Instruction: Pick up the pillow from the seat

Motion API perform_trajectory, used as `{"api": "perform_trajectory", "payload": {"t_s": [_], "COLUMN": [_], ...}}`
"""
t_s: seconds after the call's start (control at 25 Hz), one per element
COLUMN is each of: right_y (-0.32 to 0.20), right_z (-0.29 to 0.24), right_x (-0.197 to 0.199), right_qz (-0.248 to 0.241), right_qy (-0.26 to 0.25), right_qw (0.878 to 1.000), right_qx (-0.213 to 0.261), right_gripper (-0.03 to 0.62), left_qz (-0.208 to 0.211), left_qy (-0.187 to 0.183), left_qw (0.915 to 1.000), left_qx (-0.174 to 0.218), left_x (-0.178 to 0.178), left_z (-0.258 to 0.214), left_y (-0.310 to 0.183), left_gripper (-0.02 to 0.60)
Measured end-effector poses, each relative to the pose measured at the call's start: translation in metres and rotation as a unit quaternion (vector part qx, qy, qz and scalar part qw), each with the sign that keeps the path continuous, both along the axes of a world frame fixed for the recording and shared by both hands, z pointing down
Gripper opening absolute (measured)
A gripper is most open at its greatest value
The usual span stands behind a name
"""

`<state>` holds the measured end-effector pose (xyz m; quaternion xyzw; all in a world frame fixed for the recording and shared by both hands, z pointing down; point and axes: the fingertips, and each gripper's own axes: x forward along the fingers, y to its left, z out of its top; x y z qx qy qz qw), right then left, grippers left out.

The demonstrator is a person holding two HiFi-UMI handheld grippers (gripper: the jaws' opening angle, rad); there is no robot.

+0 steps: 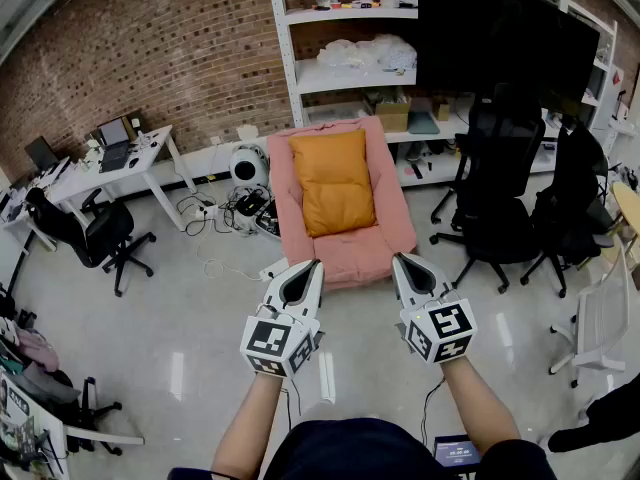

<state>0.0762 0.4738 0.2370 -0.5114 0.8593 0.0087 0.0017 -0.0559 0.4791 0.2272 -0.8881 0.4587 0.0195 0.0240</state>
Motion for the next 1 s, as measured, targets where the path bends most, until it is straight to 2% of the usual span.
{"api": "perform_trajectory", "payload": {"t_s": [0.24, 0.4, 1.0], "right_y": [-0.006, -0.008, -0.025], "right_z": [0.003, 0.004, 0.011], "right_x": [0.007, 0.014, 0.031], "right_qz": [-0.002, -0.007, -0.005], "right_qy": [-0.007, -0.034, -0.026], "right_qw": [1.0, 0.999, 1.0], "right_qx": [-0.004, -0.005, -0.012], "right_gripper": [0.017, 0.017, 0.017], "left_qz": [0.001, 0.0, -0.004], "left_qy": [0.002, 0.004, 0.008], "left_qw": [1.0, 0.9999, 0.9997], "left_qx": [-0.005, -0.01, -0.023], "left_x": [0.007, 0.012, 0.025], "left_z": [0.006, 0.01, 0.017], "left_y": [-0.004, -0.006, -0.022], "left_gripper": [0.001, 0.002, 0.002]}}
